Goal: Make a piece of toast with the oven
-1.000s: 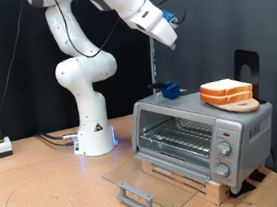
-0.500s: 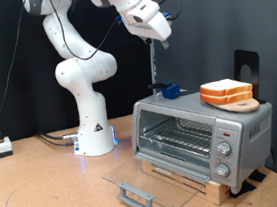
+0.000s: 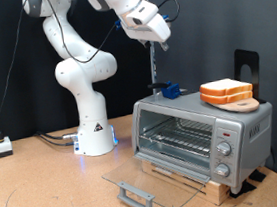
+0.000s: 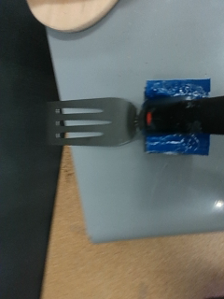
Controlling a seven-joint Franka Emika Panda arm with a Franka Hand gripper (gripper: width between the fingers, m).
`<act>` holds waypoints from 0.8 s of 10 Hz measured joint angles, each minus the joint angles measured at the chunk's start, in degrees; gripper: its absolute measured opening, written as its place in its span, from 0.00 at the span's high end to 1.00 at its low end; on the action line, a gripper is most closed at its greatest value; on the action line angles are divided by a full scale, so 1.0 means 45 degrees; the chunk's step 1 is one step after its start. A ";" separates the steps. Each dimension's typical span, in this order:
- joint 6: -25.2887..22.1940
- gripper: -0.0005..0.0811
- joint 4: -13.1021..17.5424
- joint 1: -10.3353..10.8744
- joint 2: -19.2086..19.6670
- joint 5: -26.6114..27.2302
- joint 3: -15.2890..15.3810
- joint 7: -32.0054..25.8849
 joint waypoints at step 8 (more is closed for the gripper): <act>0.2581 0.00 -0.1296 0.0535 0.2480 0.0506 0.0981 -0.1035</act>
